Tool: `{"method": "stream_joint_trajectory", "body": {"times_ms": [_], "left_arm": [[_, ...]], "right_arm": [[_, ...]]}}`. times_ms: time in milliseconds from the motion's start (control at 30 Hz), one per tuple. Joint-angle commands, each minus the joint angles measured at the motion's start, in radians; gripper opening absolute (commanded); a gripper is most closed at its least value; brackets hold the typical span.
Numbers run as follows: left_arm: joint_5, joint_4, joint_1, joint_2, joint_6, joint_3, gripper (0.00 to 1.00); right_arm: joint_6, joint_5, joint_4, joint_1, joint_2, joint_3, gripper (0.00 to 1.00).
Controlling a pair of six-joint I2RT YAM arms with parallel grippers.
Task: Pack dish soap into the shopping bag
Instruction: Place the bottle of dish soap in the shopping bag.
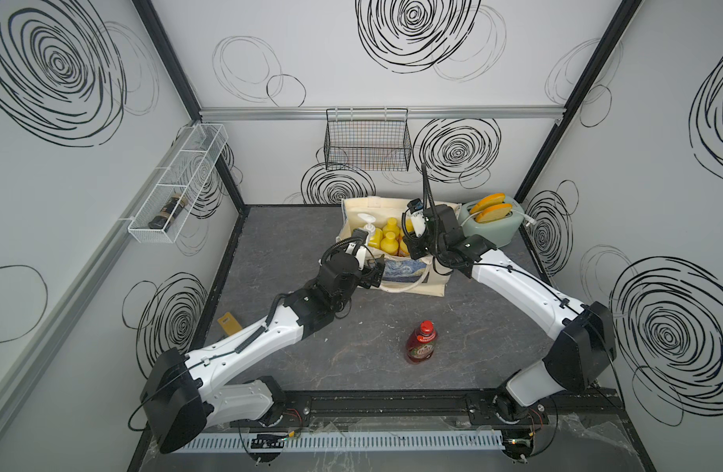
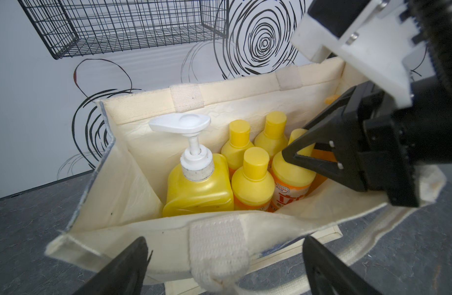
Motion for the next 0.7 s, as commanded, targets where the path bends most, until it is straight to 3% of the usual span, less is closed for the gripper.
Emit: {"method": "stream_joint_trajectory", "body": {"times_ms": [0,267,600,667], "left_arm": [[-0.015,0.028,0.006,-0.011,-0.007,0.016,0.96],[-0.013,0.027,0.005,-0.029,-0.012,0.013,0.96],[-0.077,-0.074,0.019,-0.052,-0.068,0.085,0.96],[-0.053,-0.108,0.062,-0.078,-0.105,0.113,0.96]], "right_arm": [[-0.015,0.048,0.050,-0.022,-0.026,0.022,0.31],[-0.014,0.022,0.012,-0.022,-0.091,0.071,0.54],[-0.001,0.062,-0.043,-0.023,-0.271,0.056,0.60],[0.006,0.113,-0.050,-0.035,-0.323,0.032,0.67]]}}
